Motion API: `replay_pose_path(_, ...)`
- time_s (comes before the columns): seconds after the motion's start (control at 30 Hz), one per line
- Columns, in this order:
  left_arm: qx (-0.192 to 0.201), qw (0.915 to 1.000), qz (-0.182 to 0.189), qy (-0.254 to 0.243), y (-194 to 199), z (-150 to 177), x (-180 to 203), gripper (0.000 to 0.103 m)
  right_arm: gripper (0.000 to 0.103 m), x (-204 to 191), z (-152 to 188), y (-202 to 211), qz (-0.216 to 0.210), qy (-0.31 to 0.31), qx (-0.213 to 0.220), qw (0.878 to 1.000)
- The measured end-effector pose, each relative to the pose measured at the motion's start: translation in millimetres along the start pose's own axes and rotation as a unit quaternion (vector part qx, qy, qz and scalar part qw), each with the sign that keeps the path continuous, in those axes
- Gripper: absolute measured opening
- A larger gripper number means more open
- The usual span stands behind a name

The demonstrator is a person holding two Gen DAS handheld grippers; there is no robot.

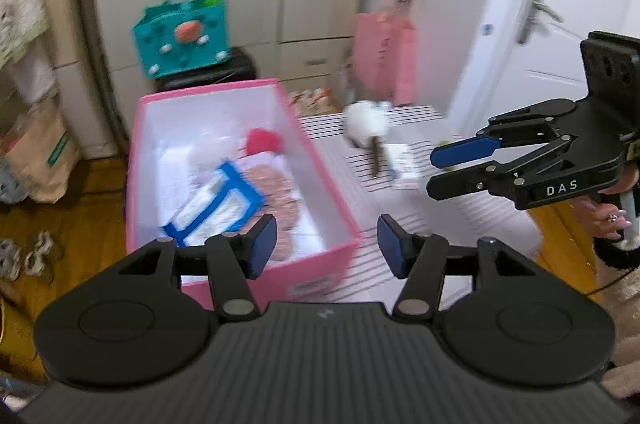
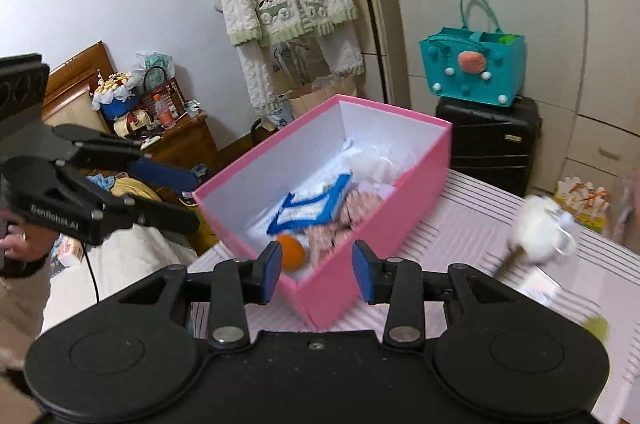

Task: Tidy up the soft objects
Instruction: 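Open both tools to drop the wipes pack into the box, then move both tools back toward the white tissue box and green sponge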

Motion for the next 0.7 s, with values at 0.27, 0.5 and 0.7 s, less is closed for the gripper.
replay_pose_path(0.27,-0.011,0.9964,0.055,-0.063,-21.6,8.4,61.1,0.056,0.047,9.1,57.8,43.0,0.045,-0.013,0.027,0.999)
replay_pose_path(0.5,-0.03,0.9918,0.078,-0.097,-56.9,10.0,94.7,0.056,0.049,26.7,94.8,58.4,0.079,-0.028,0.039,0.996)
replay_pose_path(0.7,-0.038,0.991,0.083,-0.098,-92.3,3.9,103.8,0.056,0.05,56.0,116.8,59.4,0.114,-0.046,0.049,0.991)
Point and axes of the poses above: each gripper's, at about its wrist camera, not at the fingertips, and y roughly against the way its jaws point, x to its right, z to its underside, the point moved 5 cm from there along -y, roughly the way its jaws point, and after that the axes turned 13 degrees about -x, right-handed, at the moved point
